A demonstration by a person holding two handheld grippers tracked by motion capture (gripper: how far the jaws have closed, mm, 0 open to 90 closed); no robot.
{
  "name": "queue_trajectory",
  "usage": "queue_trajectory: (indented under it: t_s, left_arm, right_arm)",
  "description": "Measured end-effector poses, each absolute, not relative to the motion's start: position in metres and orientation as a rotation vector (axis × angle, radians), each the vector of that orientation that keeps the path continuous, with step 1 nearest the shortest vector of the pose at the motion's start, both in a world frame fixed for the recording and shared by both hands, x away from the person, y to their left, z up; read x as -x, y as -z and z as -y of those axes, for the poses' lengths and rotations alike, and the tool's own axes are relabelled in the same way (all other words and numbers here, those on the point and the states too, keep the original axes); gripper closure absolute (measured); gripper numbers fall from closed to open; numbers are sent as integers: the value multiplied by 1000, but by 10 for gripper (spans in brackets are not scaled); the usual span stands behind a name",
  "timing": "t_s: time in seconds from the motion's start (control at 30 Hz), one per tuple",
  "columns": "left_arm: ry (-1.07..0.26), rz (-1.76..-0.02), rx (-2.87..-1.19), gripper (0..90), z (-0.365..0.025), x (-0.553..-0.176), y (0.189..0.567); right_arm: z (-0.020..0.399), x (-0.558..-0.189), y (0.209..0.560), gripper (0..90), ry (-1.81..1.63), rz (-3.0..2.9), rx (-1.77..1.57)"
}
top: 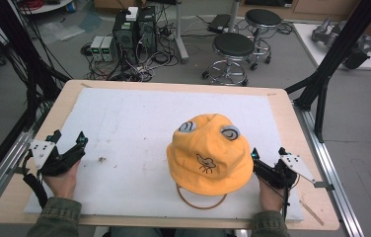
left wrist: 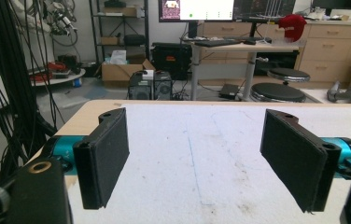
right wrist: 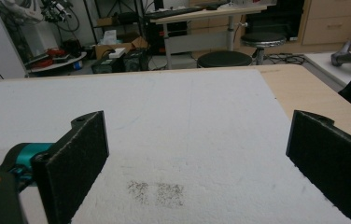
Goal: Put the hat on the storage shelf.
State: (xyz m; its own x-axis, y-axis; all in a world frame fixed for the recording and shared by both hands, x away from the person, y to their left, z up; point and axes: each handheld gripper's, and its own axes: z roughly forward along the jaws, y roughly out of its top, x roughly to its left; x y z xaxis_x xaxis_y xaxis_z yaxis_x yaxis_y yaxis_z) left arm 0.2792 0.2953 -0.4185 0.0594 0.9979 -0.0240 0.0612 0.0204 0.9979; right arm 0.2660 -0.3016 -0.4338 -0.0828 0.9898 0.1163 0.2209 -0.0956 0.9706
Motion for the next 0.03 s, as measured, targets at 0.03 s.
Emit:
queue_trajectory:
  t_s: [0.03]
  left_arm:
    - [-1119, -1219, -1265, 239, -295, -279, 419]
  right_arm:
    - [302, -266, 434, 45, -1248, -1391, -1404]
